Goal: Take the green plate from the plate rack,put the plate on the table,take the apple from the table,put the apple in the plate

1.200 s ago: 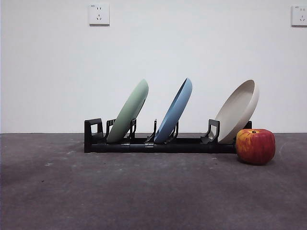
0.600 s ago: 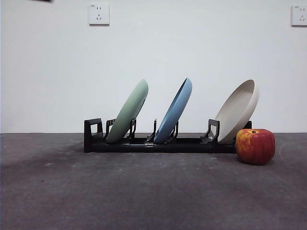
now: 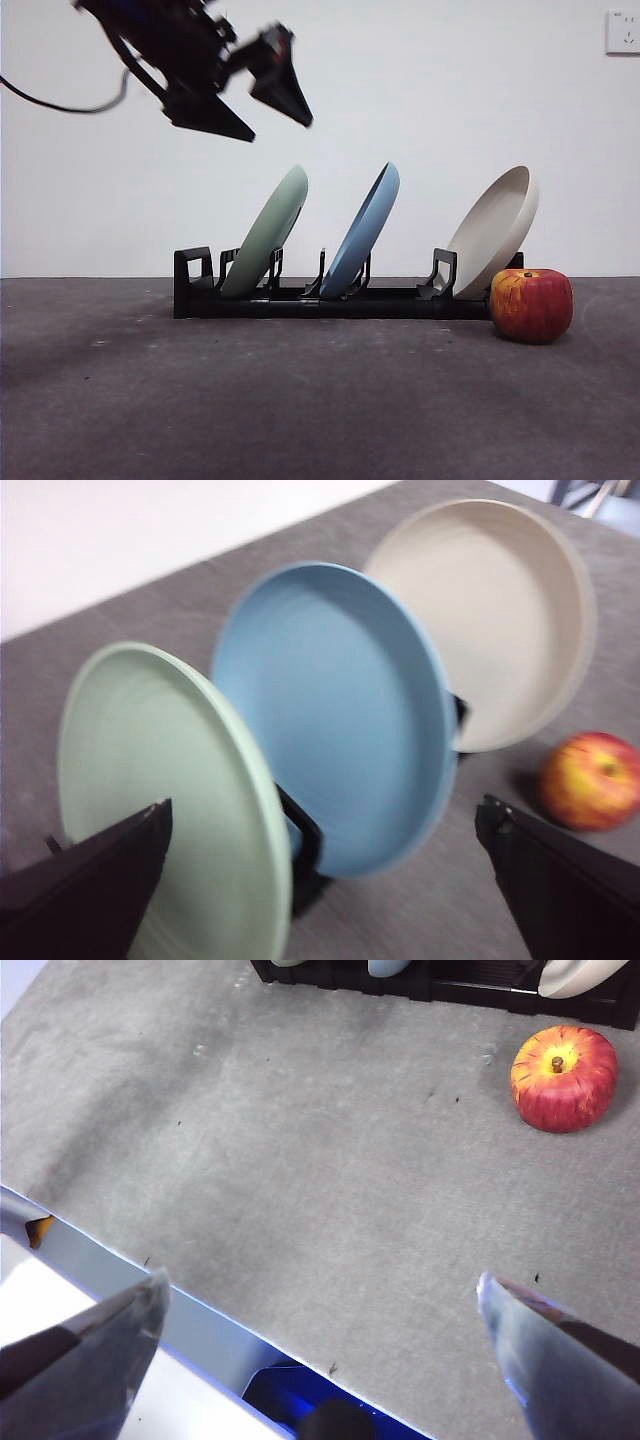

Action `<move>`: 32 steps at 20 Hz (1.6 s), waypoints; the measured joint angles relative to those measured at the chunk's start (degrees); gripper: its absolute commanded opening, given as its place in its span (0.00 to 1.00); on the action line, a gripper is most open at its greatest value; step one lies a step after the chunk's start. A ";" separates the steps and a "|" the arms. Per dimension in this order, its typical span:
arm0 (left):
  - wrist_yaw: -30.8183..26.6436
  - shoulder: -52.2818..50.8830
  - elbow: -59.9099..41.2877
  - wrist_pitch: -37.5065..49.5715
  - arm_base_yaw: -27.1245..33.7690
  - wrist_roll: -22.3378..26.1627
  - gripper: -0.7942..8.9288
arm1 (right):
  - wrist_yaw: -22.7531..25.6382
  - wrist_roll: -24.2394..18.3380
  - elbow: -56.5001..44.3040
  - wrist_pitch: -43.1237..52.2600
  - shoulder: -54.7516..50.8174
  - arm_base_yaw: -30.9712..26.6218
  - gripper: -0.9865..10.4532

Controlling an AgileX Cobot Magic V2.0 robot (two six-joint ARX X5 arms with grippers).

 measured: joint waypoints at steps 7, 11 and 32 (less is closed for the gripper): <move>-2.32 10.56 3.08 3.85 -0.13 1.64 0.76 | -0.02 0.63 0.00 -0.02 0.00 0.00 0.66; -2.34 12.52 3.06 4.11 -0.35 1.73 0.52 | -0.02 0.63 0.00 -0.02 0.00 0.00 0.66; -2.21 11.52 3.15 4.44 -0.31 -1.55 0.07 | -0.02 0.63 0.00 -0.02 0.00 0.00 0.66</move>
